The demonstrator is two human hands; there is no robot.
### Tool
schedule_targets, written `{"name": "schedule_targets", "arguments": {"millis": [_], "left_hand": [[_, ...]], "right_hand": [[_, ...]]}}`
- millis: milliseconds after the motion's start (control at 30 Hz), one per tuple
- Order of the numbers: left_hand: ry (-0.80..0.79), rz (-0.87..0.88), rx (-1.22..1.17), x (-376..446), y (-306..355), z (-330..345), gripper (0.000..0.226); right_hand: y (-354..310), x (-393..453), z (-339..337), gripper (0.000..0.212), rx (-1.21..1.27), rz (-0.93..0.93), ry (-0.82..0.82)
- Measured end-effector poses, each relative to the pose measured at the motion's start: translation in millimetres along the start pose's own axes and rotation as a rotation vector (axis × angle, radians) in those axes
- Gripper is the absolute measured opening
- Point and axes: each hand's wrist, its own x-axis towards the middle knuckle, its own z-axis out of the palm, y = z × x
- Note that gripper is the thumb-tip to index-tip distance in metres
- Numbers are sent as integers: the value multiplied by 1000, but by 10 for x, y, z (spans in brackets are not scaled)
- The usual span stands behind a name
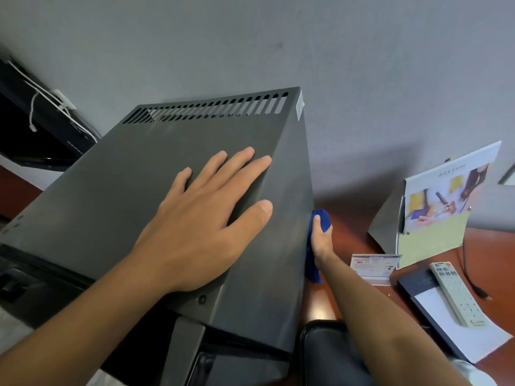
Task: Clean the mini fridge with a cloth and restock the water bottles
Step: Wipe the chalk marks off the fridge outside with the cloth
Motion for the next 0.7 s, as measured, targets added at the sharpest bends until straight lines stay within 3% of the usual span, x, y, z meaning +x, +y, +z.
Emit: {"name": "schedule_targets", "arguments": {"millis": [533,700], "left_hand": [[-49,-25,25,3,13,4,72],[-47,-19,44,19,-28,11,71]], "right_hand": [[847,-1274,-170,67,11,8,52],[880,-1585,-210,66,-102,57,75]]}}
